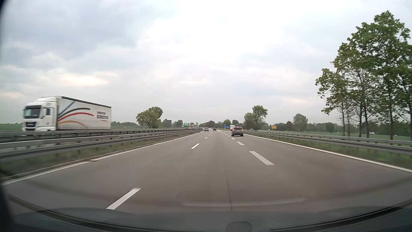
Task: Follow the waypoints while adhering to traffic rules and regulations
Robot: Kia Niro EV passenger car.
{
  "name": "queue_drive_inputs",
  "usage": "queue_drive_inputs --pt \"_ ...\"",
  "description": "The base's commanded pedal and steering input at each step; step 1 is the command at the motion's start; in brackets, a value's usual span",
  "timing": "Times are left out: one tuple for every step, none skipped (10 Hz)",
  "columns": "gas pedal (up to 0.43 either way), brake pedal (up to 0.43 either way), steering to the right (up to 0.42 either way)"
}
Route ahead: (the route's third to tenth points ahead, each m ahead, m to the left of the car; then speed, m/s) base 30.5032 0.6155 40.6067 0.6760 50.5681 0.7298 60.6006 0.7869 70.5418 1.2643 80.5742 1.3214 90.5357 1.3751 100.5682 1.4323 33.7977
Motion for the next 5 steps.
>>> queue_drive_inputs --pt "0.26 0.0 -0.003" --pt "0.26 0.0 -0.003" --pt "0.26 0.0 -0.003" --pt "0.26 0.0 -0.003" --pt "0.248 0.0 -0.003"
